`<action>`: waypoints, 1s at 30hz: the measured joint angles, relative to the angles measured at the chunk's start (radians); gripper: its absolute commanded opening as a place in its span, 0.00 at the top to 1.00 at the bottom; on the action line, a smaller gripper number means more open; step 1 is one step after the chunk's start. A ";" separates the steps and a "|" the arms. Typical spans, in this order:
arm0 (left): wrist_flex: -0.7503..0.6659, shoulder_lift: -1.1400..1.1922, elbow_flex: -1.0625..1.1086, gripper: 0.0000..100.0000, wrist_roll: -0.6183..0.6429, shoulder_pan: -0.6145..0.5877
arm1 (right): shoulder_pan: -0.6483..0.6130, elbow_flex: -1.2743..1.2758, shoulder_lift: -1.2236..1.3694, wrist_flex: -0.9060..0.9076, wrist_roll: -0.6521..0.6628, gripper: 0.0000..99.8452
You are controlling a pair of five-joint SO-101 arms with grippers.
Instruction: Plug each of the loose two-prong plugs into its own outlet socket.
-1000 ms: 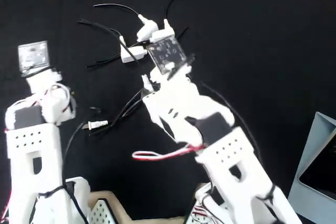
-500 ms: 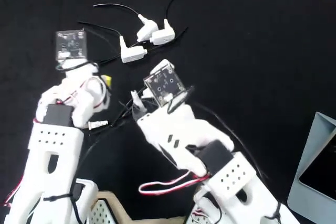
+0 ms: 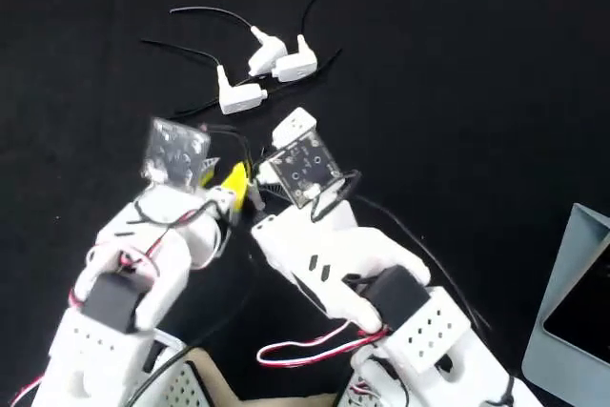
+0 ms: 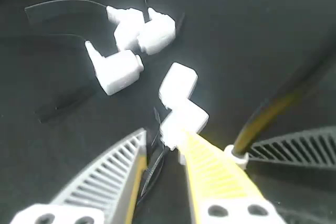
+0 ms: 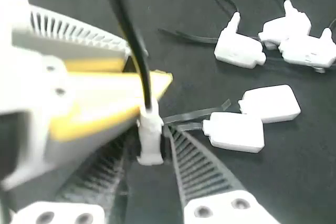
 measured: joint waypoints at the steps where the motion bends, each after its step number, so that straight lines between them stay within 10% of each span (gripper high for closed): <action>1: 0.002 -0.041 0.023 0.84 -0.006 0.008 | 0.000 0.002 0.000 0.000 0.000 0.99; 18: 0.002 -0.358 0.176 0.82 -0.041 -0.011 | 0.006 0.003 0.000 0.015 -0.005 0.99; 30: -0.095 -0.313 0.178 0.81 -0.041 -0.250 | 0.342 -0.026 0.000 0.034 -0.006 0.99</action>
